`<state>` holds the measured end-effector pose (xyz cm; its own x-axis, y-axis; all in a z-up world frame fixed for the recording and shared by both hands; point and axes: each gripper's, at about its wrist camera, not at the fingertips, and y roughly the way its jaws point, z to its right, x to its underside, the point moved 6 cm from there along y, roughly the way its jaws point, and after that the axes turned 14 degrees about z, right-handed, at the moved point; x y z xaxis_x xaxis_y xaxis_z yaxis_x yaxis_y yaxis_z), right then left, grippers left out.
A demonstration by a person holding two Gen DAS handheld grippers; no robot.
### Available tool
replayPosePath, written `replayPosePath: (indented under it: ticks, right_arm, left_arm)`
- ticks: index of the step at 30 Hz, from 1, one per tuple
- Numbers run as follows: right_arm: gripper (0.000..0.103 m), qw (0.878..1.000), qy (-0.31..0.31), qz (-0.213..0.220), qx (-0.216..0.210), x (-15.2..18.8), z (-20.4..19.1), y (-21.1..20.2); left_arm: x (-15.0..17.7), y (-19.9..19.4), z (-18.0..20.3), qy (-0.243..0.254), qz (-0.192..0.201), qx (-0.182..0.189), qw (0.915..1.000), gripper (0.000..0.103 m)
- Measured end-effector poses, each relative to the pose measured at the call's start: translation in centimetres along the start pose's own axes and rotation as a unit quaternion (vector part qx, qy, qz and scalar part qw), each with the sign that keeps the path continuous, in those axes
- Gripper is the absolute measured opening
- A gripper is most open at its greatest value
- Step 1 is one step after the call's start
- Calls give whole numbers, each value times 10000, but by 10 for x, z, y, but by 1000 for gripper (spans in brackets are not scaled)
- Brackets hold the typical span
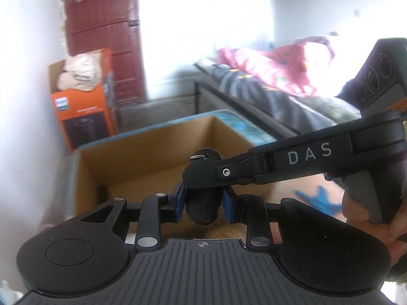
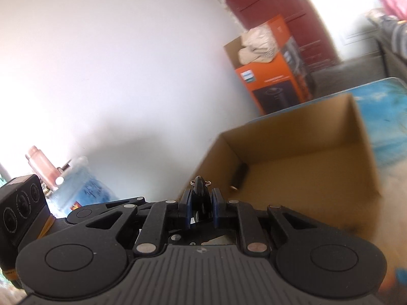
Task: Organize rigid objects
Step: 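Carry the black item into the box and release it with the right gripper, then grasp the green glue stick in the pink cup with the right gripper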
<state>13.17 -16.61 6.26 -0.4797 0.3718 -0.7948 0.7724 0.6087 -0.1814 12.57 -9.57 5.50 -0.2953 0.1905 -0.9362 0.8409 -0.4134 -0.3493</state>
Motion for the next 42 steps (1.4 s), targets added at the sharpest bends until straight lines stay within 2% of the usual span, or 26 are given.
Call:
replayPosePath:
  ticks: [5,10,14,18,24,28,33,37,42]
  right_arm:
    - [17,9968,481,-614,-153,-16,9,67]
    - [17,9828,1040,-1525,-7,-1,34,129]
    - [17,9709,1183,-2071,238,16,47,164]
    - [17,9608,1204,-2451,471,27,60,188]
    - [19,9423,1434,-2928,763,46,75,213]
    - [27,9396,1578,-2939,770,49,77,216]
    - [28,9445,1687,-2727,712,42,77,205]
    - [28,9530,1717,-2434,562,26,72,178]
    - [28,9658,1747,-1893,294,-2,60,125]
  left_arm:
    - [-2,30,-40,-168,-388,-377,9984,29]
    - [22,59,-73,-355,-966,-617,9928,30]
    - [36,69,-89,-430,-1268,-777,9879,31]
    - [43,72,-100,-538,-1434,-818,9848,32]
    - [43,67,-105,-608,-1410,-873,9843,34]
    - [39,61,-108,-717,-1287,-894,9850,35]
    - [30,47,-109,-970,-1008,-857,9864,35]
    - [20,25,-103,-1060,-711,-785,9887,36]
    - [10,2,-91,-1149,-367,-532,9913,38]
